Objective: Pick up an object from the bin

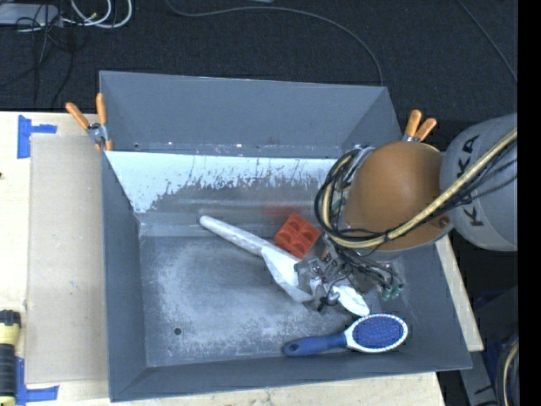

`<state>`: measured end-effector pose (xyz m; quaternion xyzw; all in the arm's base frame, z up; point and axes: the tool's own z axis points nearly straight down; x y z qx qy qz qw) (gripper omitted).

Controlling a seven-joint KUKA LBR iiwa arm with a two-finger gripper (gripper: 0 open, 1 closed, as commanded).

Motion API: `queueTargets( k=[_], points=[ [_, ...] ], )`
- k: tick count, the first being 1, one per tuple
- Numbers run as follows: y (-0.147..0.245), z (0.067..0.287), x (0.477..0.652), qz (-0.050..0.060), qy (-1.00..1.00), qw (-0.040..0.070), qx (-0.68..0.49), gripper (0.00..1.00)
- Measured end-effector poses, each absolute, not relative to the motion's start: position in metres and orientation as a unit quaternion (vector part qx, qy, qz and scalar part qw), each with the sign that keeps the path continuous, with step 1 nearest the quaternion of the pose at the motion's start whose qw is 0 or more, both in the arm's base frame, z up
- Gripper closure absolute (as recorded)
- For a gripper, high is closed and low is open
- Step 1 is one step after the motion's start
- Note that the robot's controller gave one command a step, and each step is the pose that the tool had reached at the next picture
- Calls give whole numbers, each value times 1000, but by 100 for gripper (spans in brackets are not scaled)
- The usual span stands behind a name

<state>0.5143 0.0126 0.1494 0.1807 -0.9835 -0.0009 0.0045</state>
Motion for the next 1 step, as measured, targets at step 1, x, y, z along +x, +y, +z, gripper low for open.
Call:
queueTargets(
  k=[1],
  points=[
    [13, 162, 515, -1, -984, 4, 180, 100]
  ],
)
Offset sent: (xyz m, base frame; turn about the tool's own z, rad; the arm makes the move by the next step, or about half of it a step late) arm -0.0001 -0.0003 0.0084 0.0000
